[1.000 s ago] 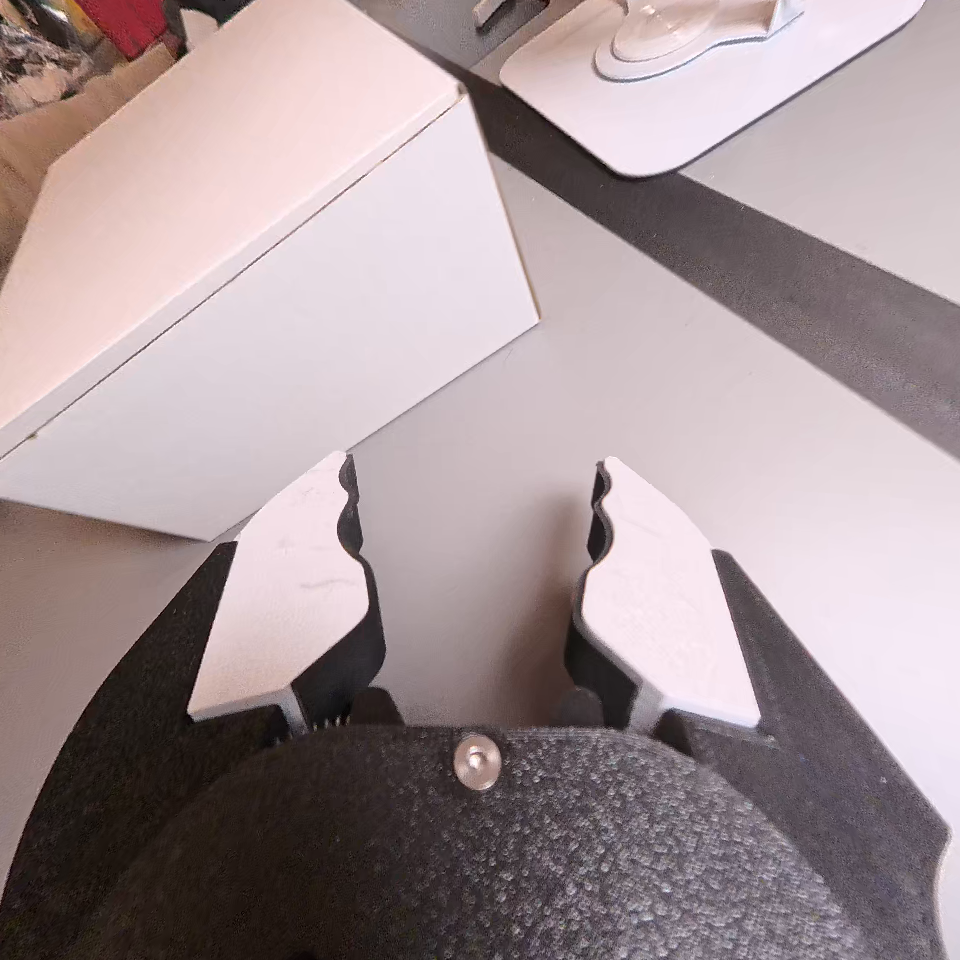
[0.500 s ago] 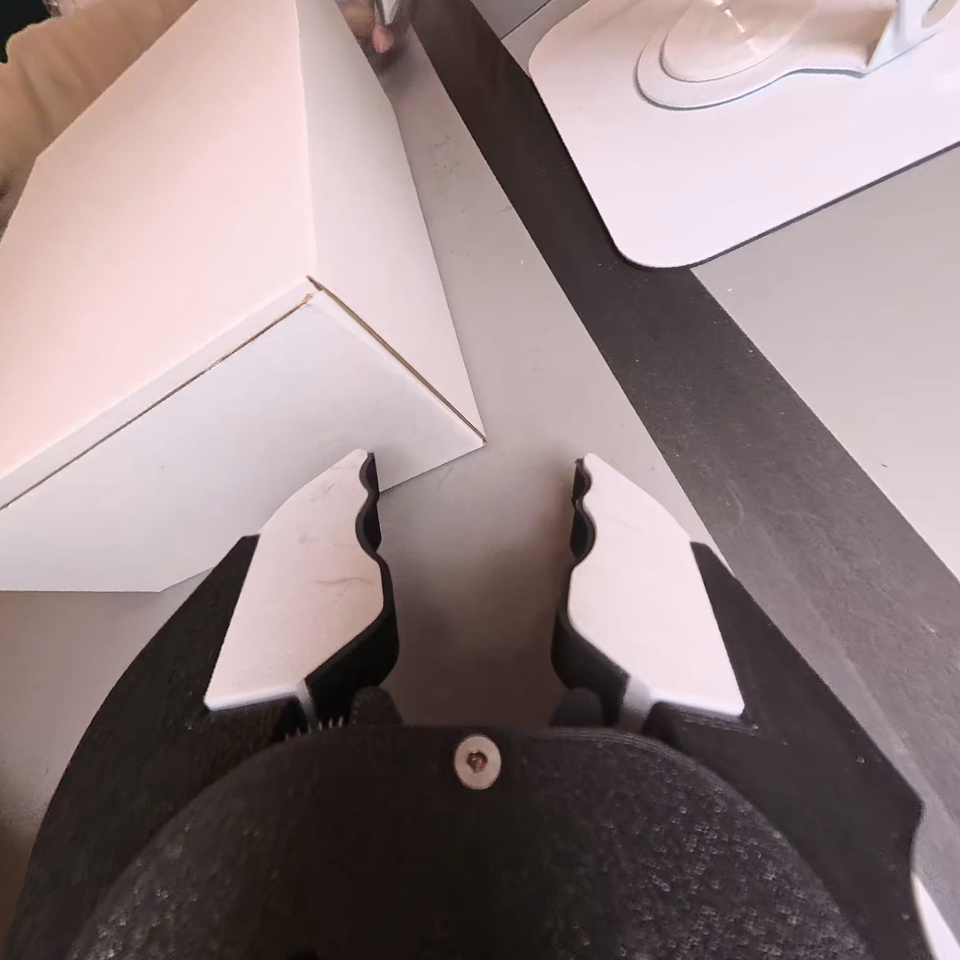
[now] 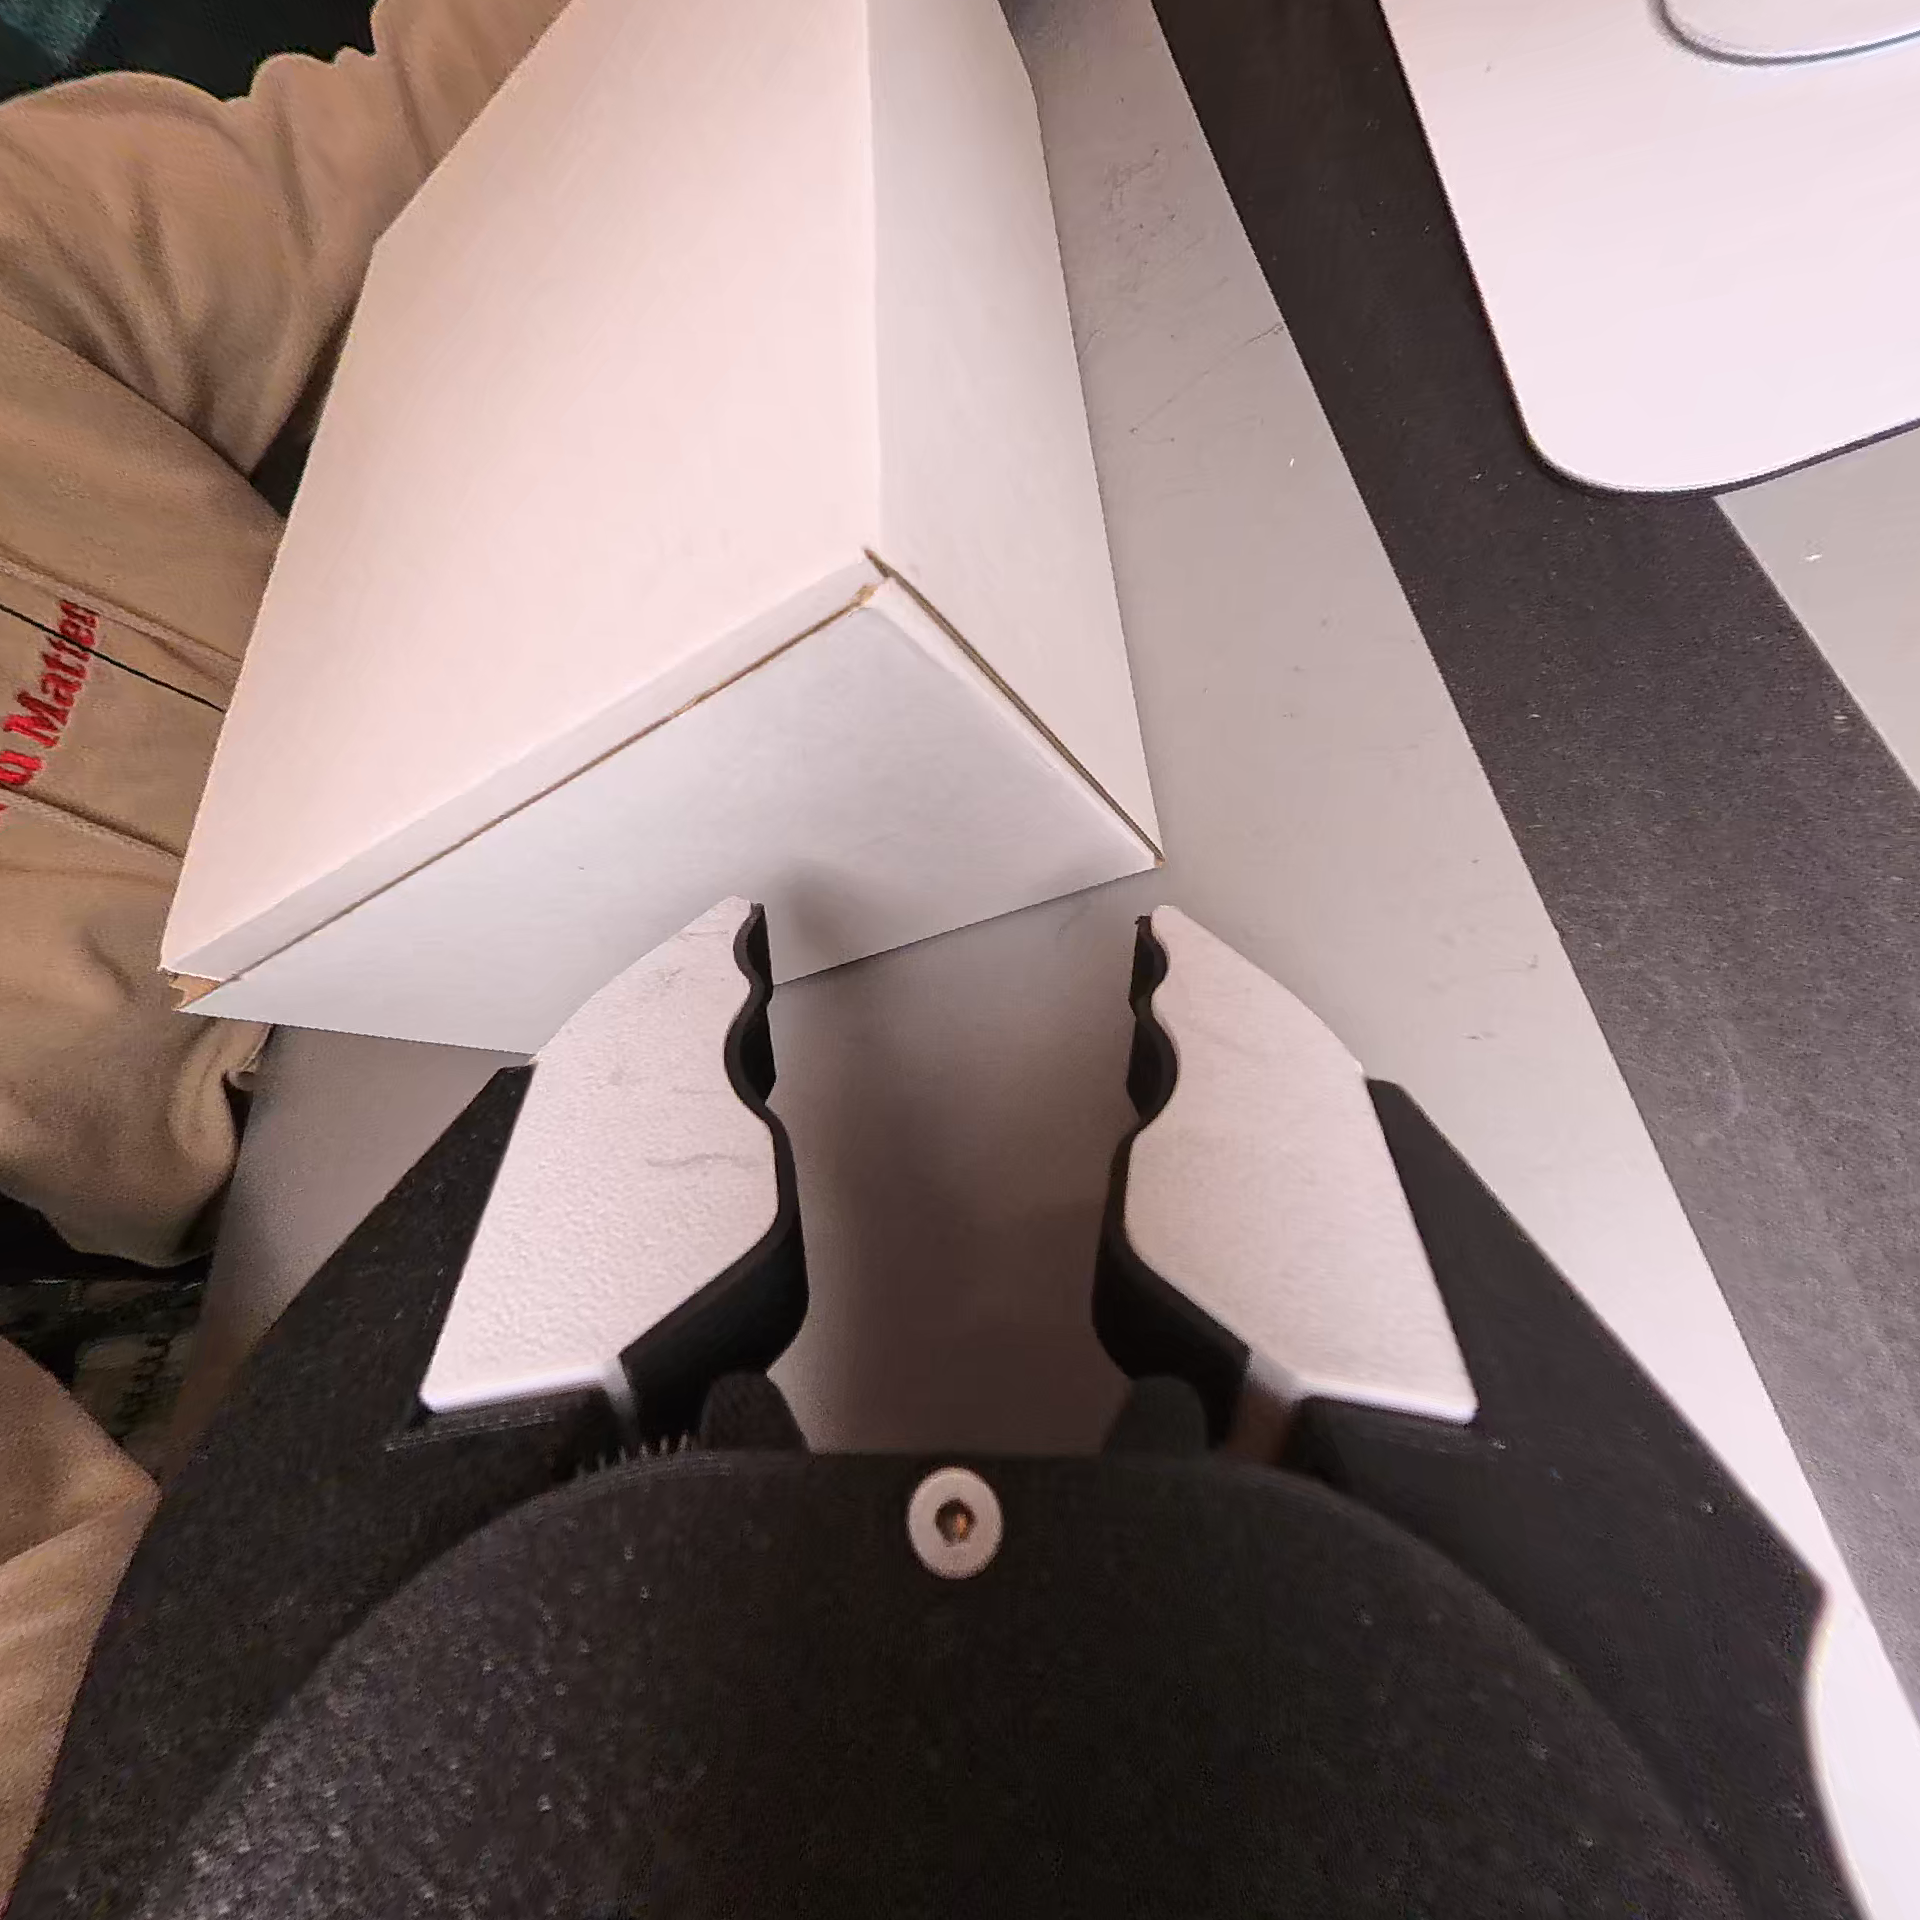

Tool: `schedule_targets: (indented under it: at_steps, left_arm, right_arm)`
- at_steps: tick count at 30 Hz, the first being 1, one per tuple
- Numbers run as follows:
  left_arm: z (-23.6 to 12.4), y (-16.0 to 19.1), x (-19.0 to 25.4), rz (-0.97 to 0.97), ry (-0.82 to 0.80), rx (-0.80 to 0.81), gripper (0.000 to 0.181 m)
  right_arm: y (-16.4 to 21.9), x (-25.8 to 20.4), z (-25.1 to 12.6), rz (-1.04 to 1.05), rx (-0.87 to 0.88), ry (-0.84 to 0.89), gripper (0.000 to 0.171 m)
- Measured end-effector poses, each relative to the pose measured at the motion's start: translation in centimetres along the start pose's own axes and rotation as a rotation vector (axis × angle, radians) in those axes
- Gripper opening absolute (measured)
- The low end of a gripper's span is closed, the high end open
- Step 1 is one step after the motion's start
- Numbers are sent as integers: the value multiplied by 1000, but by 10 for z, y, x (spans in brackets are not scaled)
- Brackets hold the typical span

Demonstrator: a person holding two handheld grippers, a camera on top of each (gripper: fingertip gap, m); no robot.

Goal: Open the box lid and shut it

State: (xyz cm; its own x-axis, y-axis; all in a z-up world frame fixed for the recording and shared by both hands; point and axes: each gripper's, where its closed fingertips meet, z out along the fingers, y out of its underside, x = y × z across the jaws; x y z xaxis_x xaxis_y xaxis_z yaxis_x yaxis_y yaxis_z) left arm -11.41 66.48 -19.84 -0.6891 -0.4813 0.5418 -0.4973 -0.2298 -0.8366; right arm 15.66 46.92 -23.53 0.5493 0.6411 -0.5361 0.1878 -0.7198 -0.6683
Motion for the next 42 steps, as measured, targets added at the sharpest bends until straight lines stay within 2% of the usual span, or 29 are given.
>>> schedule_targets:
  at_steps: [7, 11, 14, 16, 22, 28, 34, 38, 42]
  left_arm:
    - [0, 5, -2, -13, -14, -26, 39]
    - [-7, -2, -4, -15, -114, 24, 41]
    - [-19, -4, -2, -8, -296, 73, 49]
    - [-31, -5, -1, 48, -501, 126, 54]
    - [-43, 18, 46, 144, -948, 205, 60]
    - [-10, 37, 108, 202, -1195, 247, 60]
    - [43, 62, 154, 252, -1278, 223, 61]
    - [75, 77, 168, 281, -1314, 213, 61]
    - [96, 74, 175, 405, -1423, 194, 59]
  right_arm:
    - [-5, 3, -1, 0, 9, 24, 68]
    - [-9, 10, -12, 4, 116, 121, 68]
    - [-3, 13, -32, 6, 224, 280, 71]
    - [1, 8, -47, -12, 308, 429, 73]
    - [28, -40, -73, 15, 516, 792, 78]
    - [64, -95, -59, 137, 630, 1013, 78]
    - [79, -155, -31, 82, 658, 1186, 79]
    - [74, -183, 5, -1, 655, 1247, 80]
    - [61, -196, 39, -56, 651, 1248, 83]
